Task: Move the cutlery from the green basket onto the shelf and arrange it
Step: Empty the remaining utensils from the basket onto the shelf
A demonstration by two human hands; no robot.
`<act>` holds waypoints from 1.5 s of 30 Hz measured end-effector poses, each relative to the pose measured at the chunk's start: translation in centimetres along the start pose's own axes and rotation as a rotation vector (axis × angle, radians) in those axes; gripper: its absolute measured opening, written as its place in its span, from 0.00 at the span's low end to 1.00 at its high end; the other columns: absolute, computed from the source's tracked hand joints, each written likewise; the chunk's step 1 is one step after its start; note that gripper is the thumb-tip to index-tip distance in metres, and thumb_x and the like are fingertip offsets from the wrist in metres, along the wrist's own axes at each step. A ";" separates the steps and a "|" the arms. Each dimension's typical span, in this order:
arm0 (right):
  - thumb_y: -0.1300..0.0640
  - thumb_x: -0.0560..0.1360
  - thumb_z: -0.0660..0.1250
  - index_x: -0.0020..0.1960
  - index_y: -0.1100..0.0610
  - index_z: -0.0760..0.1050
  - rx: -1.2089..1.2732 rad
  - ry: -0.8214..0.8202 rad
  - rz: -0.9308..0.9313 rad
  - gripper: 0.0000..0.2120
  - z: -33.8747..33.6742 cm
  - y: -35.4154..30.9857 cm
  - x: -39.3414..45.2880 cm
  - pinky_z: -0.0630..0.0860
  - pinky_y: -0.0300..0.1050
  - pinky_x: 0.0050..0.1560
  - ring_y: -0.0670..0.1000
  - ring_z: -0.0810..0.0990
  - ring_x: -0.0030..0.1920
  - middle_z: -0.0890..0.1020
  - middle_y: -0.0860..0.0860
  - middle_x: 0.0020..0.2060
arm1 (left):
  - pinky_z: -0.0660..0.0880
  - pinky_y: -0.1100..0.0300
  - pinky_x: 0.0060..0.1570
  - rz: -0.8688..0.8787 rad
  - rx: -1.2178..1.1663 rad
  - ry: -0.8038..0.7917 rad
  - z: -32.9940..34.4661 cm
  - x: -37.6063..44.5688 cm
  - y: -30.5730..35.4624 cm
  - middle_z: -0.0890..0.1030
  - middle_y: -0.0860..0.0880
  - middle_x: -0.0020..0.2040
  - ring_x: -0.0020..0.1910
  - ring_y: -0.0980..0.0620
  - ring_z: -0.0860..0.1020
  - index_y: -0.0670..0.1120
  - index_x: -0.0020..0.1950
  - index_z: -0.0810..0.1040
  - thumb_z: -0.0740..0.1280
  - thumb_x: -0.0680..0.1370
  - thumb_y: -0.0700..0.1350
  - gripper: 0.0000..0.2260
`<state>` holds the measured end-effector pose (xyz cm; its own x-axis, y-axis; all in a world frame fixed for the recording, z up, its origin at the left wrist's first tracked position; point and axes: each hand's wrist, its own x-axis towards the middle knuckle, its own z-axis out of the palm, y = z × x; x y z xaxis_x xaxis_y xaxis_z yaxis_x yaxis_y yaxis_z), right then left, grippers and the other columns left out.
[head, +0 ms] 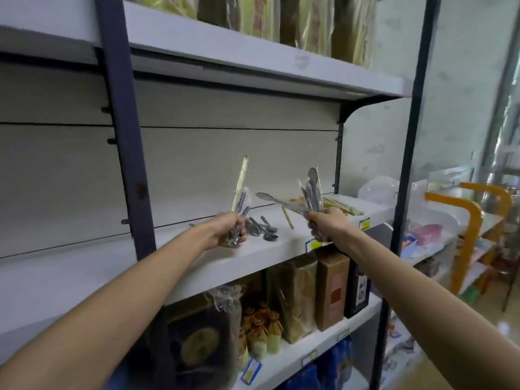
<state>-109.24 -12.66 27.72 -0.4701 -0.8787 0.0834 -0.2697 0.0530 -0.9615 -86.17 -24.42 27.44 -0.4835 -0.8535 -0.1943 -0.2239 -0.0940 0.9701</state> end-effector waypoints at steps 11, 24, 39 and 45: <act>0.62 0.79 0.64 0.37 0.59 0.70 0.034 -0.293 -0.063 0.12 3.3 0.1 13.2 0.62 0.38 0.22 0.48 0.67 0.21 0.71 0.52 0.25 | 0.73 0.62 0.20 0.034 0.017 0.368 -1.7 6.5 1.8 0.76 0.43 0.34 0.26 0.50 0.77 0.42 0.43 0.71 0.57 0.84 0.39 0.11; 0.60 0.76 0.69 0.32 0.61 0.74 -0.057 -0.667 -0.095 0.14 9.9 -0.6 21.4 0.63 0.38 0.19 0.51 0.69 0.20 0.74 0.54 0.21 | 0.68 0.57 0.30 -0.055 0.020 0.737 -3.6 8.0 -0.2 0.80 0.44 0.34 0.24 0.51 0.78 0.41 0.47 0.76 0.61 0.85 0.44 0.10; 0.67 0.73 0.68 0.32 0.63 0.73 -0.114 -0.629 -0.111 0.11 14.8 -1.0 21.0 0.64 0.37 0.20 0.50 0.69 0.16 0.73 0.55 0.20 | 0.70 0.57 0.28 0.080 -0.051 1.032 -4.8 7.5 -2.1 0.78 0.43 0.36 0.28 0.49 0.77 0.41 0.54 0.70 0.59 0.85 0.42 0.05; 0.67 0.73 0.71 0.37 0.63 0.74 -0.075 -0.662 -0.055 0.08 17.2 -1.5 19.5 0.71 0.39 0.25 0.53 0.75 0.24 0.76 0.54 0.23 | 0.70 0.57 0.28 0.096 -0.016 0.887 -3.8 7.9 -1.2 0.81 0.42 0.37 0.28 0.49 0.78 0.40 0.54 0.71 0.58 0.85 0.40 0.05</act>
<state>-103.52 -38.04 26.28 0.1542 -0.9856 -0.0699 -0.3477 0.0121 -0.9375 -86.55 -33.01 25.34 0.3349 -0.9399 0.0656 -0.2013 -0.0033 0.9795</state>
